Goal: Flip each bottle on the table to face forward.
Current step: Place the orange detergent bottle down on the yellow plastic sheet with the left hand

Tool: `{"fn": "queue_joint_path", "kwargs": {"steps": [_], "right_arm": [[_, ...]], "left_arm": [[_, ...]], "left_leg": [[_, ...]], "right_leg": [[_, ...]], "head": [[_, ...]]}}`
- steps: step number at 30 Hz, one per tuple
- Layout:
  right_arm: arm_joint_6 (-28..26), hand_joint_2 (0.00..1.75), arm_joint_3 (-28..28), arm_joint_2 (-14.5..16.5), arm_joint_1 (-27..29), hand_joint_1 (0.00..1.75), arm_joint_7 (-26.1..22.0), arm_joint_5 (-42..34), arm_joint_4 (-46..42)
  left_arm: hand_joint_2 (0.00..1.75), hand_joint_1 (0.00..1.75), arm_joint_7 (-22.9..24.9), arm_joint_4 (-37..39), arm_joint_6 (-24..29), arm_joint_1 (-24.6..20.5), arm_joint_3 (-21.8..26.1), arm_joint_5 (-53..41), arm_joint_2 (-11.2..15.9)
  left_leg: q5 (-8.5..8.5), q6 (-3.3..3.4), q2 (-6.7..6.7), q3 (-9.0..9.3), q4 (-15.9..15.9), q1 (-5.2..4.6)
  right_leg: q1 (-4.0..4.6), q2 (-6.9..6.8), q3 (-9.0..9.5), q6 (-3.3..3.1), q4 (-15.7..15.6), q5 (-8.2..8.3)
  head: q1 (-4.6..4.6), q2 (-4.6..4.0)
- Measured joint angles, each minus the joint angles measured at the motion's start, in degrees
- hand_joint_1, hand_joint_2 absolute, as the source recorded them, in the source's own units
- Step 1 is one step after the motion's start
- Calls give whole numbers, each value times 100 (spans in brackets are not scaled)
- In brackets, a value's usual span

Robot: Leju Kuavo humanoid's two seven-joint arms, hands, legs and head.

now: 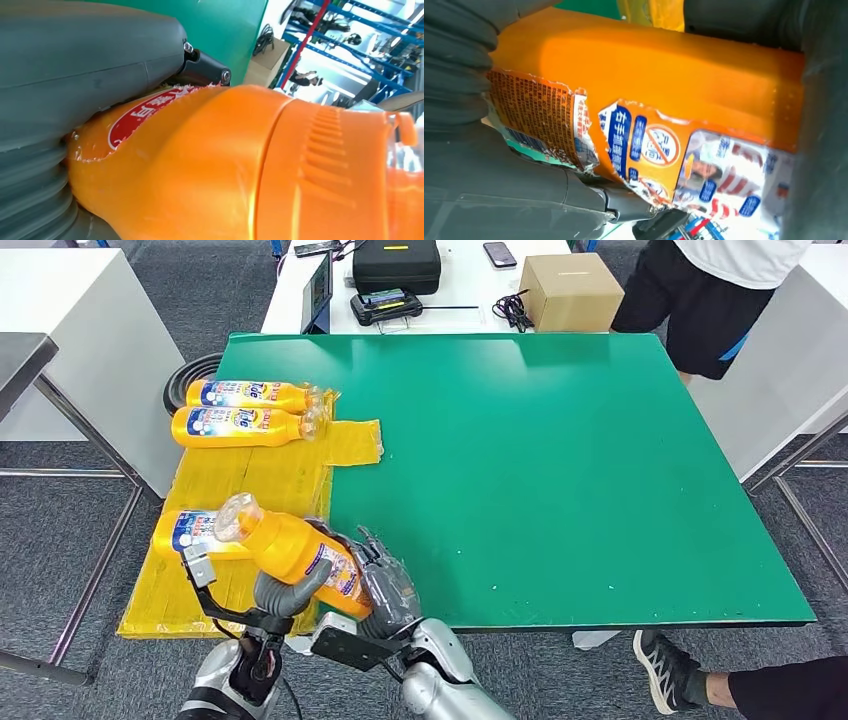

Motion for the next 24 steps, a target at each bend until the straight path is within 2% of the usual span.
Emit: {"fn": "queue_joint_path", "kwargs": {"steps": [6,13,19,24], "right_arm": [[205,0,-109,-5,83,0,-17,-328,-299],[403,0,-298,-89,442,0,-61,-646,-898],[404,0,-565,-156,745,0,-519,-1502,-1600],[414,0,-740,-191,920,0,-643,-1921,-2031]], "left_arm": [[175,175,-21,-257,221,-15,25,19,-2],[175,175,-153,-513,746,-78,266,33,0],[175,175,-478,-849,1222,-121,431,-397,38],[175,175,-708,-1124,1569,-125,475,-910,108]], "left_leg": [[0,0,-2,-1,0,0],[0,0,-3,-2,0,0],[0,0,-2,-3,0,0],[0,0,-3,-3,0,0]], "right_leg": [[0,0,1,0,0,0],[0,-1,0,0,0,0],[0,-1,1,0,0,0],[0,-1,1,0,0,0]], "head": [[1,0],[1,0],[2,0],[1,0]]}}
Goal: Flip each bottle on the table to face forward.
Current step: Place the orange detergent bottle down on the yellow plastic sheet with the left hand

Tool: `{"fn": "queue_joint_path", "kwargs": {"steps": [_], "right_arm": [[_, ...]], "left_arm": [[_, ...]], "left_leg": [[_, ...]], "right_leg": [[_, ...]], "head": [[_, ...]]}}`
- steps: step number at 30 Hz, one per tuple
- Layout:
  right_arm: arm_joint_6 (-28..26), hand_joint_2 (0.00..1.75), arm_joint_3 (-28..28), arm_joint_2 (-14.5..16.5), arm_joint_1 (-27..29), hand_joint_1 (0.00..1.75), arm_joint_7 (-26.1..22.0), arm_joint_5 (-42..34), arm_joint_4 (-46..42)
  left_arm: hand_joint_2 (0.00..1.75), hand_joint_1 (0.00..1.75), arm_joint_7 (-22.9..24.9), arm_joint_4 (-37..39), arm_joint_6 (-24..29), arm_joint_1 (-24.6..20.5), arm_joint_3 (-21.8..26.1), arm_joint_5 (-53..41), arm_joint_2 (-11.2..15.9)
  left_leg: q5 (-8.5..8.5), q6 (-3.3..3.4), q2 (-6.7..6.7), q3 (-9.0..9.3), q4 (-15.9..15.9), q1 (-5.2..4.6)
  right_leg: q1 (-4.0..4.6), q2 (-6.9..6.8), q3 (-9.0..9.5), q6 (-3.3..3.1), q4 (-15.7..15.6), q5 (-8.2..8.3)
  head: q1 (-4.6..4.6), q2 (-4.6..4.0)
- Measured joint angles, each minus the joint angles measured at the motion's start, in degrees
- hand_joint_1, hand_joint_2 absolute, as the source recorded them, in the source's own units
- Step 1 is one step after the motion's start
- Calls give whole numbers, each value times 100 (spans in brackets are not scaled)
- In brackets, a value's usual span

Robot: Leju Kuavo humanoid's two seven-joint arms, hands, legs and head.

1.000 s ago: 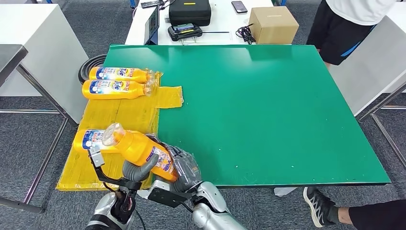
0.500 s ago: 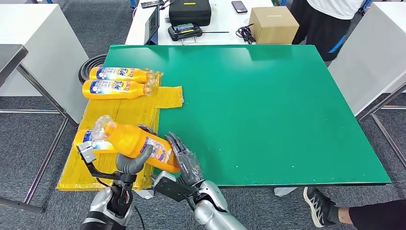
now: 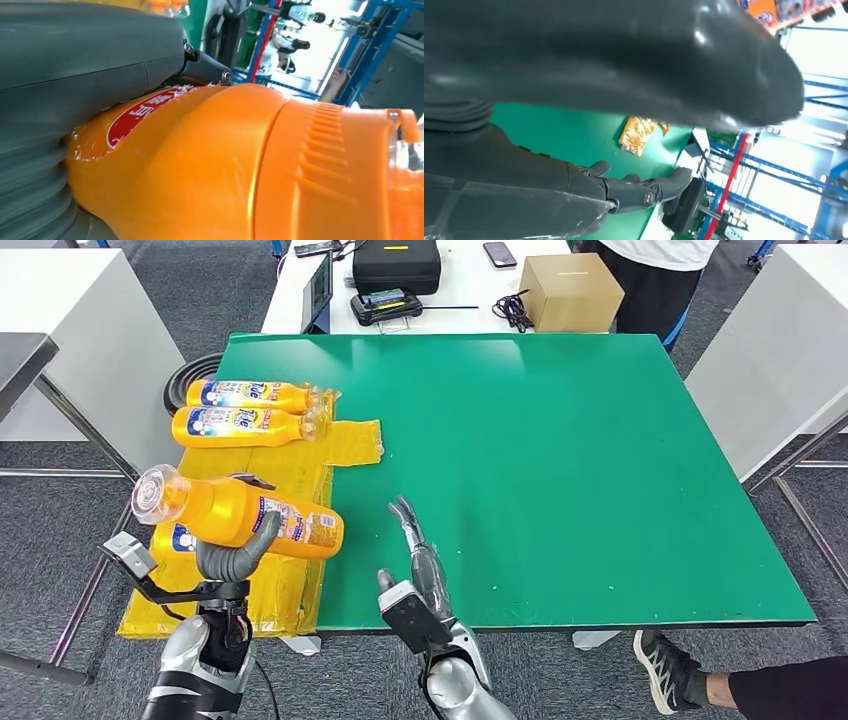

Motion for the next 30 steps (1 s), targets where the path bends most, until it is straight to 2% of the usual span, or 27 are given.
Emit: {"fn": "queue_joint_path", "kwargs": {"steps": [6,14,19,25,27,30], "right_arm": [[1,0,-282,-39,294,0,-97,-509,-537],[-27,0,-644,-73,559,0,-213,-733,-998],[-32,0,-894,-84,692,0,-262,-820,-1260],[-54,0,-1197,-98,860,0,-267,-853,-1670],[-64,0,-1287,-102,903,0,-268,-857,-1800],[-64,0,-1368,-107,941,0,-268,-865,-1931]], "left_arm": [[175,175,-328,-476,554,55,14,-1162,137],[175,175,-425,-1200,628,228,44,-1577,342],[175,175,-428,-1698,1265,354,27,-3298,592],[175,175,-179,-2030,2106,643,-105,-5277,852],[175,175,-97,-2082,2294,721,-160,-5695,919],[175,175,-57,-2136,2362,791,-209,-5840,981]], "left_leg": [[0,0,0,-1,0,0],[0,0,0,-1,-1,0],[0,0,1,1,-1,0],[-1,0,0,1,-1,0],[-1,0,0,0,-1,0],[-1,0,1,1,-1,0]], "right_leg": [[0,0,0,0,0,0],[0,0,0,0,0,0],[0,0,0,0,0,0],[0,0,0,0,-1,-1],[0,0,-1,-1,-1,-1],[0,0,0,-1,-1,-1]], "head": [[-1,0],[-1,0],[-1,0],[-1,0],[-1,0],[-1,0]]}}
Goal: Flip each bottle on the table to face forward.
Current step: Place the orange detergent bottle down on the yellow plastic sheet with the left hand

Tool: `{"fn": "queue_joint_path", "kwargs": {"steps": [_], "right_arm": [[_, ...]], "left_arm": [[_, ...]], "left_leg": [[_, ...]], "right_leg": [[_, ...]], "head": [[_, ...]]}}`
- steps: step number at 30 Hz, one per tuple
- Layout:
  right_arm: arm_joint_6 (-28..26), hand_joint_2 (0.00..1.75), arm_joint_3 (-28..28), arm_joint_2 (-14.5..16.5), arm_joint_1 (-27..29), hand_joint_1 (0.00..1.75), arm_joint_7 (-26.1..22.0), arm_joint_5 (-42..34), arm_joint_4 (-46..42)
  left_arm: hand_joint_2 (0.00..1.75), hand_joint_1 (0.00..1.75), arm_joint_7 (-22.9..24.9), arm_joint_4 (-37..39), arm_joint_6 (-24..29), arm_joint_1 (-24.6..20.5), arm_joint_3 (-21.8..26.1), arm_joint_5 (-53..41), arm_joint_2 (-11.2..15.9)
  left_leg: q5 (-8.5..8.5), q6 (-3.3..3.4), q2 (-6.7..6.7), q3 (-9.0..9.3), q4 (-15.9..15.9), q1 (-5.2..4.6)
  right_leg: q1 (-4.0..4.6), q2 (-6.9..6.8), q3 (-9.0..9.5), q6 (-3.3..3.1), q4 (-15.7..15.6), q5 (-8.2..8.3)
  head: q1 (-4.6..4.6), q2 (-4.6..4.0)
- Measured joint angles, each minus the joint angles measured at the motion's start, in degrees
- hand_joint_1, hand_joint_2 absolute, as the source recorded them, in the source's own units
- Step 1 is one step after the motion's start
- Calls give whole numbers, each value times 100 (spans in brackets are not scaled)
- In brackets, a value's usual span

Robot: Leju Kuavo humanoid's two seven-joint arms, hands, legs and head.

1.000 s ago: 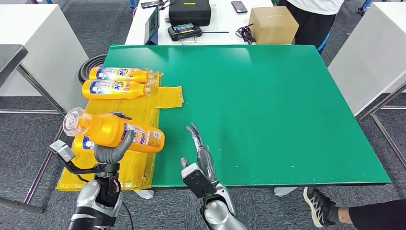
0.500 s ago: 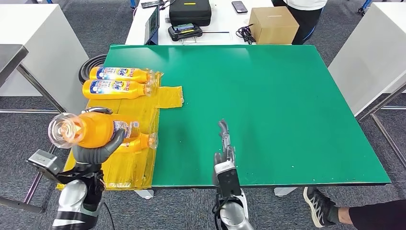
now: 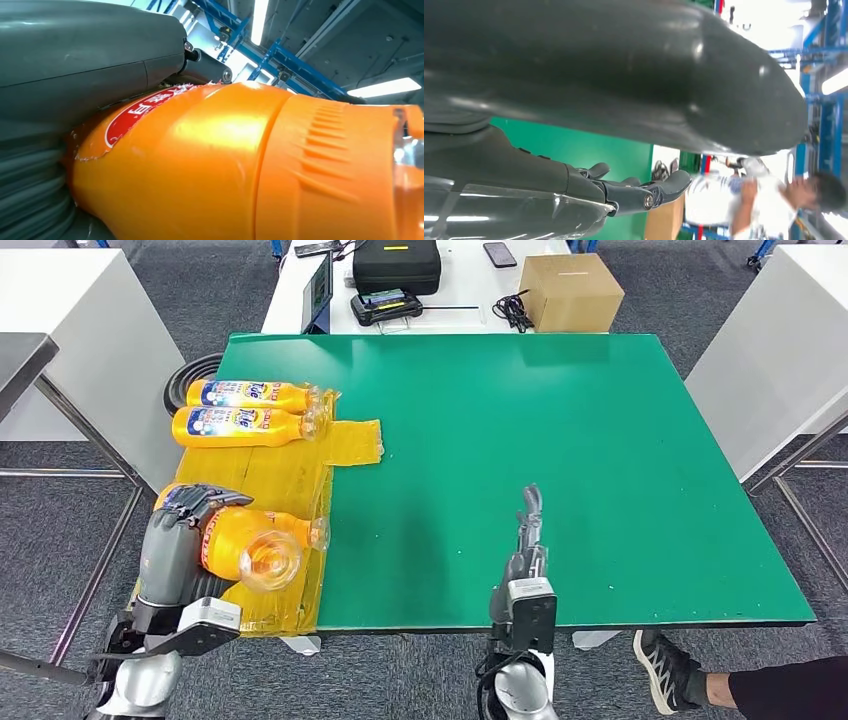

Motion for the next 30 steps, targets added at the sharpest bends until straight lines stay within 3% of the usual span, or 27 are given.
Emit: {"fn": "queue_joint_path", "kwargs": {"steps": [15,23,30], "right_arm": [[50,0,-559,-4,338,0,-49,-89,-737],[99,0,-663,-4,421,0,-45,-55,-858],[156,0,-720,-4,434,0,-11,4,-907]], "left_arm": [[175,175,1269,-43,872,602,-384,-2787,274],[175,175,2021,-51,731,721,-565,-3973,319],[175,175,2300,141,639,692,-804,-4013,324]], "left_leg": [[-2,1,0,0,0,0],[-1,0,0,4,-1,0],[-1,1,1,4,-1,0]], "right_leg": [[0,0,-1,-1,-1,-2],[0,0,2,-2,-1,-1],[0,0,2,-1,-1,-1]], "head": [[-1,0],[-1,0],[0,0]]}}
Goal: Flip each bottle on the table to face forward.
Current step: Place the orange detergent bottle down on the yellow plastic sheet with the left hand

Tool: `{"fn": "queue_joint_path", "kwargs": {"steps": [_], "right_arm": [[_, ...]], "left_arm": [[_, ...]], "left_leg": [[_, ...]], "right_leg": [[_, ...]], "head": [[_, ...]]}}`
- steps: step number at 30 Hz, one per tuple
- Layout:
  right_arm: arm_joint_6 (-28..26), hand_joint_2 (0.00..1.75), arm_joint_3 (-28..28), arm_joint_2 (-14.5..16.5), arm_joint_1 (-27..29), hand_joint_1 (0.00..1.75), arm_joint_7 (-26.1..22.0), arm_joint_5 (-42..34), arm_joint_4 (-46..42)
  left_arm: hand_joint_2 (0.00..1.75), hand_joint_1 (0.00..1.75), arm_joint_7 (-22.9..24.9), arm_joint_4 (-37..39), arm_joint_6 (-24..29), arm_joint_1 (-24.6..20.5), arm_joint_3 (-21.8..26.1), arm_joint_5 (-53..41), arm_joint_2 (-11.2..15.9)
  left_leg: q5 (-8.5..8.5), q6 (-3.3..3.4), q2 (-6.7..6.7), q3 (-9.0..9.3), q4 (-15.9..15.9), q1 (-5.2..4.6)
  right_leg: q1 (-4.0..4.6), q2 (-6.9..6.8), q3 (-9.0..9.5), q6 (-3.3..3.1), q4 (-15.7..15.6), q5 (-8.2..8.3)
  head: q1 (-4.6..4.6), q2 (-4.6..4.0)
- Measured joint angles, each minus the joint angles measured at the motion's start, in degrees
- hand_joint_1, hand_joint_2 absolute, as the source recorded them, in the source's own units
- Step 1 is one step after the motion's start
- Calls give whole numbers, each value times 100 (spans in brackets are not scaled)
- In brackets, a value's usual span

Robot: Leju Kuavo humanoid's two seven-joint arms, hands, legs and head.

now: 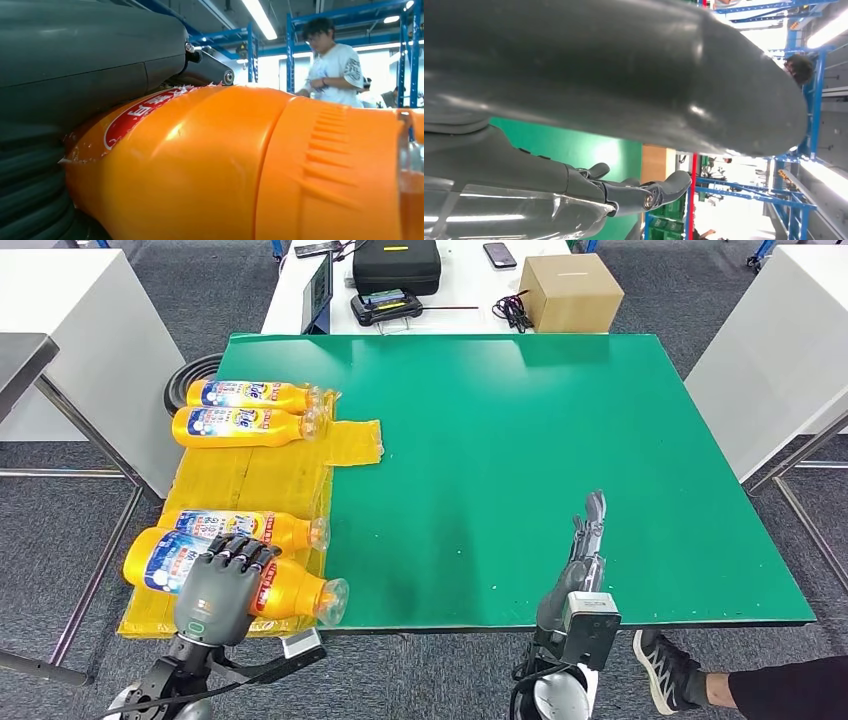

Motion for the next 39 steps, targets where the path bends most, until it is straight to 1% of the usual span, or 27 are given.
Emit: {"fn": "queue_joint_path", "kwargs": {"steps": [11,18,25,31,39], "right_arm": [[76,0,-14,24,-14,0,99,32,1],[129,0,-6,46,-84,0,188,51,21],[132,0,4,66,-123,0,211,70,58],[132,0,4,68,-122,0,267,124,61],[161,0,5,70,-143,0,283,221,59]], "left_arm": [[175,175,-164,675,-175,-363,-145,486,-133],[175,175,-245,1279,-364,-693,-157,801,-319],[175,175,-96,1795,-389,-916,-157,700,-430],[175,175,320,2069,-564,-1000,-155,293,-436],[175,175,578,2373,-790,-1076,-129,98,-436]], "left_leg": [[0,0,-1,0,0,0],[0,0,-2,-1,0,0],[1,0,-2,-1,0,0],[0,0,-2,-2,0,0],[1,0,-2,-1,0,0]], "right_leg": [[0,0,1,0,0,0],[0,0,2,0,0,1],[0,0,1,1,1,1],[0,0,1,0,1,0],[0,0,2,1,1,1]], "head": [[-1,0],[-1,0],[-1,0],[-1,0],[-2,0]]}}
